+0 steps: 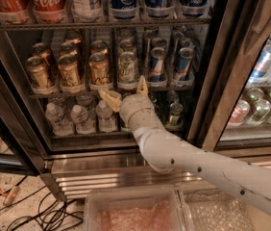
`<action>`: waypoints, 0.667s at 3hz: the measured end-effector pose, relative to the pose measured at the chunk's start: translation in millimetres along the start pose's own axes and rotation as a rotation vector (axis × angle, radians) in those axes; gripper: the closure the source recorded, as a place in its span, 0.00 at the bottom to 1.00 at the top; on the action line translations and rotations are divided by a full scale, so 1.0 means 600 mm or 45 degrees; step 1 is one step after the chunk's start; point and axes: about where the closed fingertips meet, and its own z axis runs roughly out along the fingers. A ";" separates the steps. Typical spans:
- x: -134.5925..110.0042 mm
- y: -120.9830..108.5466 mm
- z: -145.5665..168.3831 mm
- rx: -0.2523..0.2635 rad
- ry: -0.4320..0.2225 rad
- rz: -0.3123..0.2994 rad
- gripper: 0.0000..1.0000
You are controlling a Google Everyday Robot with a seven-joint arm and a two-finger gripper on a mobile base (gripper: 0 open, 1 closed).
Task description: Pick 7up can from middle shelf of fridge
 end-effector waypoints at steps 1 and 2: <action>0.004 -0.017 0.006 0.037 0.002 -0.001 0.24; 0.007 -0.031 0.013 0.069 0.002 -0.006 0.24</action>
Offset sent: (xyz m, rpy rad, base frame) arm 0.0211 -0.0239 -0.0063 -0.0036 0.0007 -0.0858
